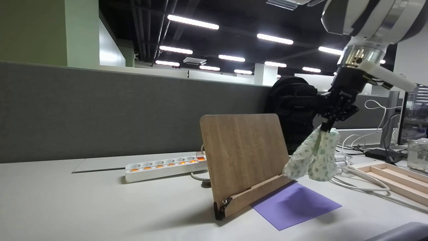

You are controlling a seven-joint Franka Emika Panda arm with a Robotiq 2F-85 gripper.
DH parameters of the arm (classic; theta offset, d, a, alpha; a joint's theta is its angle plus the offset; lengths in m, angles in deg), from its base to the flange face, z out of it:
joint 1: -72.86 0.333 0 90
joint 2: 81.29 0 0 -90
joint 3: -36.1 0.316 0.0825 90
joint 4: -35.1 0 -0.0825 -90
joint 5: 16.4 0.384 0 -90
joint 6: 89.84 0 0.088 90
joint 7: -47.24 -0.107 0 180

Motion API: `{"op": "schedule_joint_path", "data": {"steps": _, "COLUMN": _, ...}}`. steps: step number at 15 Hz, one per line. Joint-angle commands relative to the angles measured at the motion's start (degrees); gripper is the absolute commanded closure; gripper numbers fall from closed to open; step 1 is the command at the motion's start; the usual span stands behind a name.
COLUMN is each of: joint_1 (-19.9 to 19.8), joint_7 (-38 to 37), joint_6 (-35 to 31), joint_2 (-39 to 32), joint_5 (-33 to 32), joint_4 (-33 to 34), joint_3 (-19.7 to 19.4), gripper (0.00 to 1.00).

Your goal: Pick up the towel from the wooden board and put it on the table.

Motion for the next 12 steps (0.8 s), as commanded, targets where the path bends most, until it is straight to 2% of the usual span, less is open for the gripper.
{"op": "schedule_joint_path", "data": {"steps": 1, "joint_1": -0.91, "joint_7": -2.24, "joint_6": -1.77, "joint_2": -3.68, "joint_5": 0.41, "joint_4": 1.63, "joint_3": -2.81, "gripper": 0.99}}
{"op": "schedule_joint_path", "data": {"steps": 3, "joint_1": -1.21, "joint_7": -2.27, "joint_6": -1.92, "joint_2": -5.42, "joint_5": 1.66, "joint_4": 2.03, "joint_3": -3.82, "gripper": 0.99}}
{"op": "schedule_joint_path", "data": {"steps": 6, "joint_1": -0.72, "joint_7": -2.91, "joint_6": -0.33, "joint_2": -8.41, "joint_5": 7.12, "joint_4": 3.39, "joint_3": -4.14, "gripper": 0.99}}
{"op": "schedule_joint_path", "data": {"steps": 12, "joint_1": -1.36, "joint_7": -5.85, "joint_6": 1.41, "joint_2": -14.73, "joint_5": 13.23, "joint_4": 7.27, "joint_3": -0.93, "gripper": 0.99}}
